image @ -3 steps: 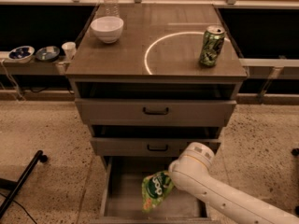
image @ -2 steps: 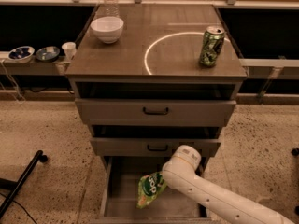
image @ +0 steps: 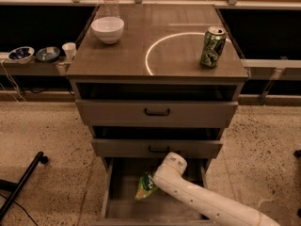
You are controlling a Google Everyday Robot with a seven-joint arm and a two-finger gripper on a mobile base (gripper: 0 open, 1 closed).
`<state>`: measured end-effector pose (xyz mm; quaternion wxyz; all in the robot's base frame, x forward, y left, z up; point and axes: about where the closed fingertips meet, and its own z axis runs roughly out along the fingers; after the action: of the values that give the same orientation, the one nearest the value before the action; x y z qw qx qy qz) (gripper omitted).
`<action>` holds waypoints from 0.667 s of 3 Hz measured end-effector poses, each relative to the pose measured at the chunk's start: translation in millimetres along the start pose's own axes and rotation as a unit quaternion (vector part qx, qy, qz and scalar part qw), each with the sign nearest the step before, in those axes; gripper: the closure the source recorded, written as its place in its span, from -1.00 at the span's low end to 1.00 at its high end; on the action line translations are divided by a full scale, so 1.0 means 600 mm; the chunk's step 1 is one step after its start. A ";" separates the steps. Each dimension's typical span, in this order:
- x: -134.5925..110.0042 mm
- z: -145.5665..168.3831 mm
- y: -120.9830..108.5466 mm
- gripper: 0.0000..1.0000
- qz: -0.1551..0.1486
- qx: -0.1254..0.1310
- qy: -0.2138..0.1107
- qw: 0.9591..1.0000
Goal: Place green rice chip bag into bottom drawer
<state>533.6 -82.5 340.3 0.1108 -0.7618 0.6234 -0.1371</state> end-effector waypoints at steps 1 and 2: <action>0.006 0.052 -0.006 0.53 0.033 -0.007 0.018 0.999; -0.003 0.094 0.002 0.09 0.035 -0.018 0.010 0.999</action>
Offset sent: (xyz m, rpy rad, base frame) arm 0.0241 0.0084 -0.0815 0.0142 0.0543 -0.0697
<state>552.0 -81.0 286.8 0.0954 -0.7401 0.6529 -0.1299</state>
